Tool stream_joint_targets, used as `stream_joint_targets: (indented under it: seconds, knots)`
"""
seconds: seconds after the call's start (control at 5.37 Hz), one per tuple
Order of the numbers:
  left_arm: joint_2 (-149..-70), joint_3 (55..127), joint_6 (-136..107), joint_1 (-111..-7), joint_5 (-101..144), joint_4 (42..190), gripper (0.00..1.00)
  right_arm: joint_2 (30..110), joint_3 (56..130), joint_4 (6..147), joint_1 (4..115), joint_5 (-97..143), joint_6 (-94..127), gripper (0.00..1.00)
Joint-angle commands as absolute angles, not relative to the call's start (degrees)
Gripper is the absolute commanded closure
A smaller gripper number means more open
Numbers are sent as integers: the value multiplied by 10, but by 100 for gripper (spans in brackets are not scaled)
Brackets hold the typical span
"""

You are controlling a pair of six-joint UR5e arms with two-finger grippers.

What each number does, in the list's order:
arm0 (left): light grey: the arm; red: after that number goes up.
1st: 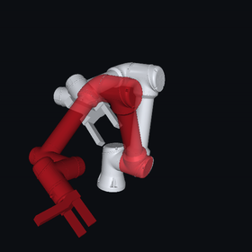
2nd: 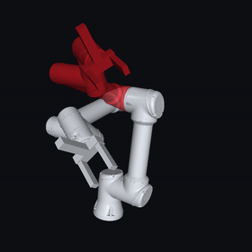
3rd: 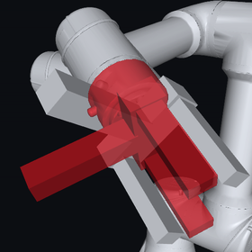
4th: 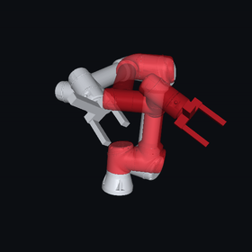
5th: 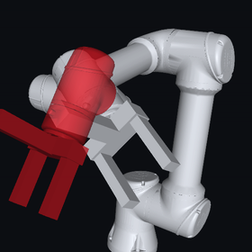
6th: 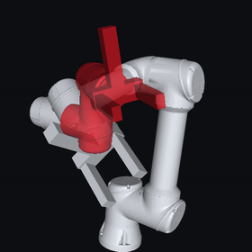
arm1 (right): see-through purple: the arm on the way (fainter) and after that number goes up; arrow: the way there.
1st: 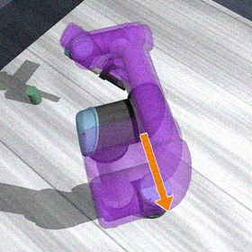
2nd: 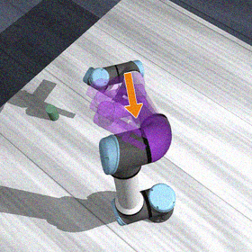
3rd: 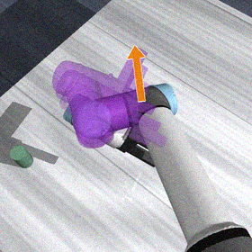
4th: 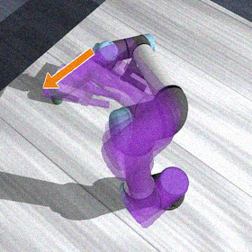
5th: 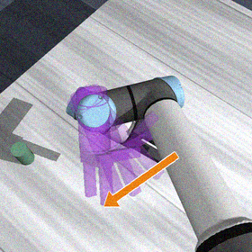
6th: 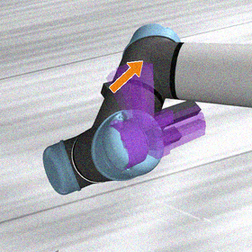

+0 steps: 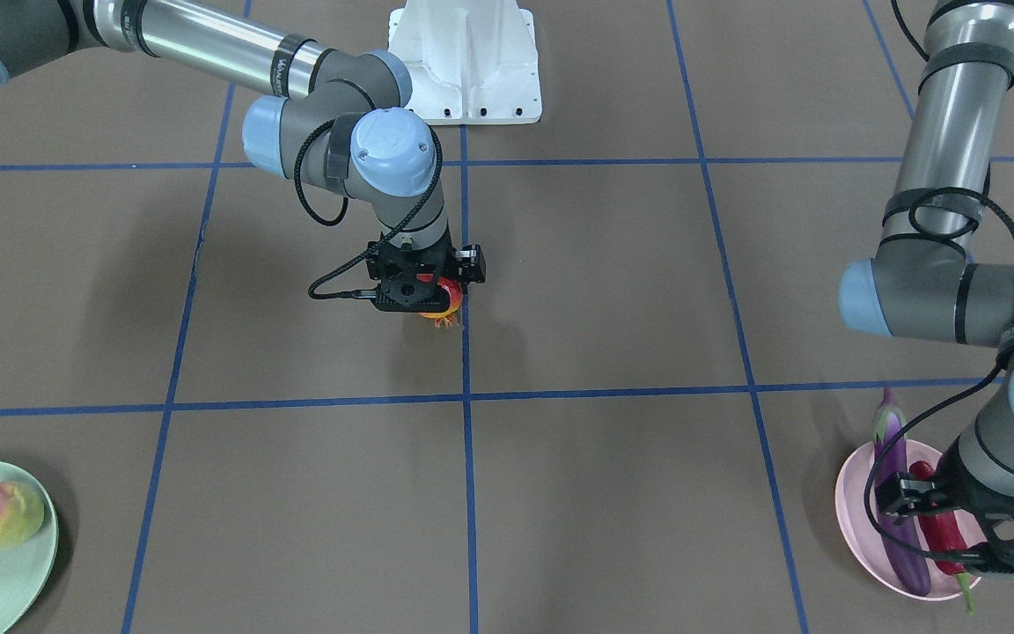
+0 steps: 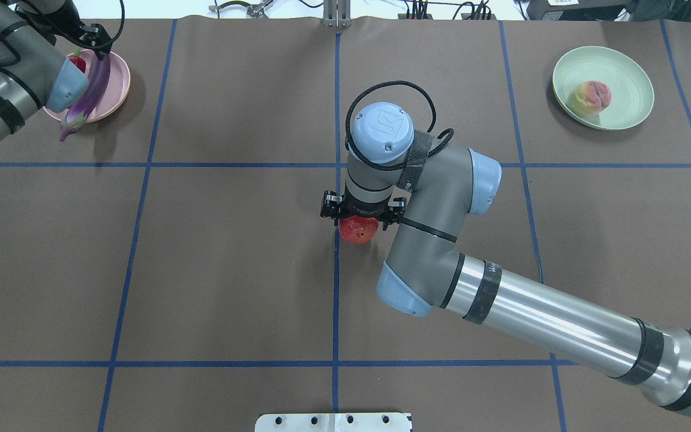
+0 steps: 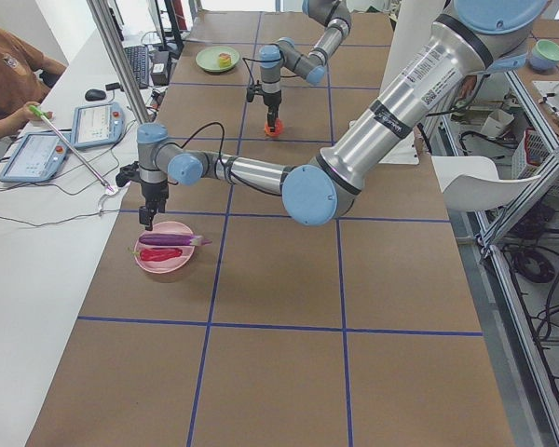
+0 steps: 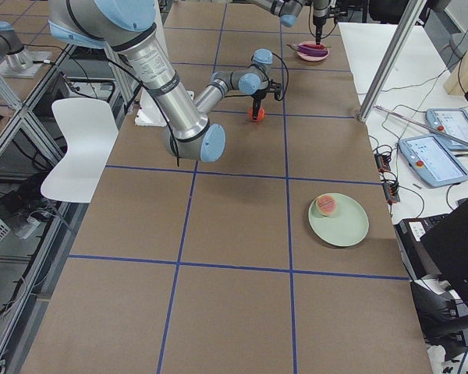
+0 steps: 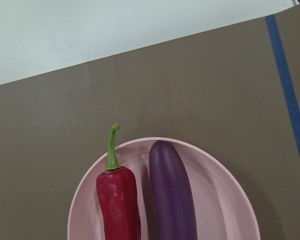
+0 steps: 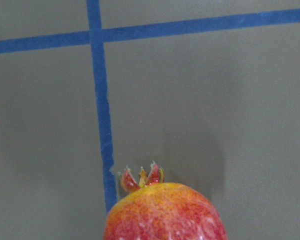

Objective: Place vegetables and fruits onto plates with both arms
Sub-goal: 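Close the right gripper on the red pomegranate, then carry the pomegranate to the green plate with the right gripper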

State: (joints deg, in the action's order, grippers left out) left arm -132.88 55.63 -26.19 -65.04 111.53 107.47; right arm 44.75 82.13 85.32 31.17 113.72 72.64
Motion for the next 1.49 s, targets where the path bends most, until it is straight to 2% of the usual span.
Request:
stream_joint_targets:
  seconds: [0.0, 0.37, 0.56, 0.74, 0.93, 1.3]
  knots:
    - [-1329, 558, -263, -650, 1115, 1075, 0, 447, 830, 831, 313, 1136, 723, 99]
    - [-1333, 558, -270, -650, 1115, 1074, 0, 453, 889, 851, 365, 1160, 728, 100]
    - [-1335, 580, -272, -646, 1117, 1073, 0, 454, 913, 886, 407, 1173, 727, 100]
    - [-1316, 613, -270, -647, 1167, 1076, 0, 470, 916, 889, 453, 1199, 714, 100]
    - [-1246, 684, -269, -646, 1190, 1084, 0, 497, 915, 889, 493, 1203, 628, 100]
    - [-1232, 714, -269, -643, 1153, 1088, 0, 553, 884, 889, 615, 1236, 418, 100]
